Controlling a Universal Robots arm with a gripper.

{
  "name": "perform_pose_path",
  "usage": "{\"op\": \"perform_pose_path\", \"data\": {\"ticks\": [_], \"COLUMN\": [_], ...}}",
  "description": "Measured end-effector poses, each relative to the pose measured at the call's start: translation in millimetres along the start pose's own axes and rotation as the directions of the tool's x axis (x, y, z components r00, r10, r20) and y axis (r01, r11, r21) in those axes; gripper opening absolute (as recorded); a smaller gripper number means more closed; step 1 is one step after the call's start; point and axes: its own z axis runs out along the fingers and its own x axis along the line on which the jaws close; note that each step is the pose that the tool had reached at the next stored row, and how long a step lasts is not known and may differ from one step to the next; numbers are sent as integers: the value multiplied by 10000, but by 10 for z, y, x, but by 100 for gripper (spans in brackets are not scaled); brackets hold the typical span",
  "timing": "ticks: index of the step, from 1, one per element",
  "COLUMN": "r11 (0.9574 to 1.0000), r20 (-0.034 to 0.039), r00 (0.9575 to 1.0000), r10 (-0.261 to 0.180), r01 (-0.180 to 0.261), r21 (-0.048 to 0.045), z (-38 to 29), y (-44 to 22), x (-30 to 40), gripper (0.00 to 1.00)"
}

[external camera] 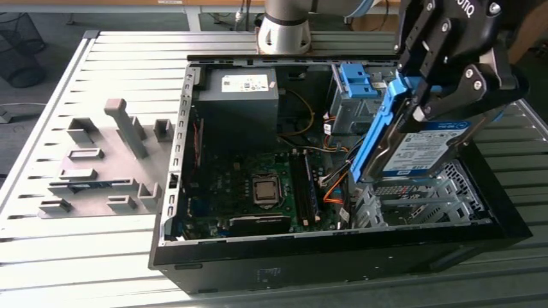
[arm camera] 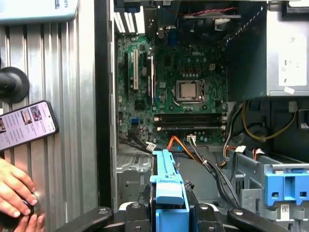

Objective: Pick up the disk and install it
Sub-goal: 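Insert the disk into the insertion slot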

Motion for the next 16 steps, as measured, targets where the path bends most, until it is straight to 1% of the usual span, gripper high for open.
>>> {"op": "perform_pose_path", "data": {"ticks": [4,7,14,16], "r11": [10000,10000,10000,10000], "r20": [0,3,0,-2], "r00": [10000,10000,10000,10000], "r10": [0,0,-1,0], "r01": [0,0,1,0], "r21": [0,1,0,0], "z": [11,29,86,103], "y": [-33,-73,-254,-289], "x": [51,64,59,57], "gripper": [37,37,37,37]}}
